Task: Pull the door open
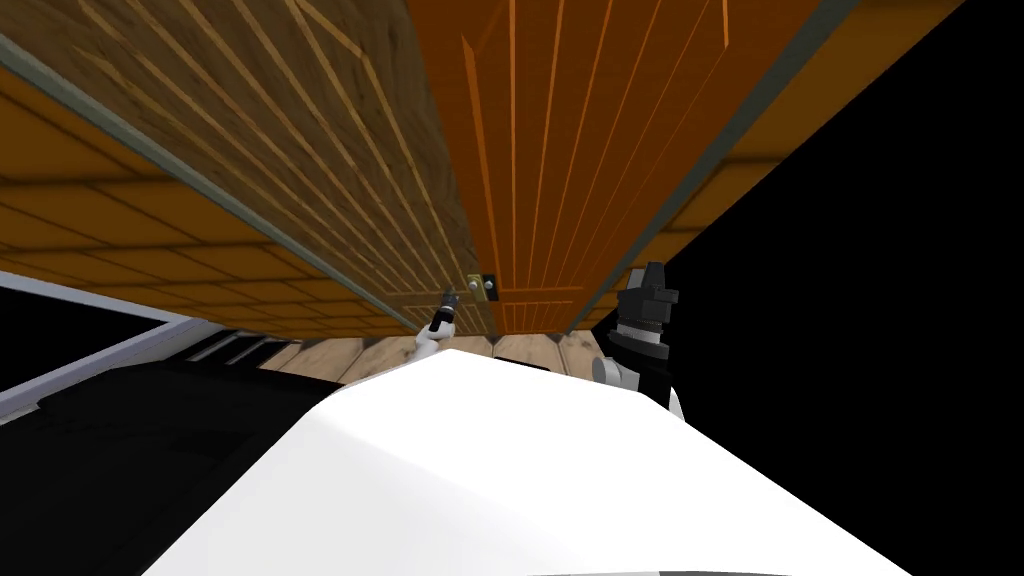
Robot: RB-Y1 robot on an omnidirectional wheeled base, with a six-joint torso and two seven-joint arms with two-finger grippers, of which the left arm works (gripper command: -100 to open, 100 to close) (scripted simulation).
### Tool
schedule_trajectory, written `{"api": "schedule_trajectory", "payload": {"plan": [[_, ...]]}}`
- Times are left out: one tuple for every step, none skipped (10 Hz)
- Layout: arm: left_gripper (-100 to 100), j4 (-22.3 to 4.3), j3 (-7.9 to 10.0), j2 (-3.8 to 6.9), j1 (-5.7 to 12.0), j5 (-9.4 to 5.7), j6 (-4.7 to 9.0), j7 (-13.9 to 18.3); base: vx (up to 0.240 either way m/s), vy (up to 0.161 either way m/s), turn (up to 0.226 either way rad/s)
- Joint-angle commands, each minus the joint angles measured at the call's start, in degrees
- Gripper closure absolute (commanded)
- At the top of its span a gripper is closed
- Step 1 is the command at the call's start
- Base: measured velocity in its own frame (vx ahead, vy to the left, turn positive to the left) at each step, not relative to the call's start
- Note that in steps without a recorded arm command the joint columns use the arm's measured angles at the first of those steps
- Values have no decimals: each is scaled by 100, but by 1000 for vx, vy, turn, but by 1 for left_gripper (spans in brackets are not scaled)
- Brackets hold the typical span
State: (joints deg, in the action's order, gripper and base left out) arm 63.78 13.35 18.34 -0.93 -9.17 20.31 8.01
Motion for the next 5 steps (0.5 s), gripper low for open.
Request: {"api": "schedule_trajectory", "payload": {"plan": [[-100, 133, -132, -125, 95, 28, -15, -10, 179, -90, -187], [-100, 133, -132, -125, 95, 28, -15, -10, 155, -117, -96], [-100, 265, -106, -139, 19, 26, -96, -31, 68, -53, -5], [100, 265, -106, -139, 19, 26, -96, -31, -7, 5, 7], [100, 265, -106, -139, 19, 26, -96, -31, -25, 22, -4]]}}
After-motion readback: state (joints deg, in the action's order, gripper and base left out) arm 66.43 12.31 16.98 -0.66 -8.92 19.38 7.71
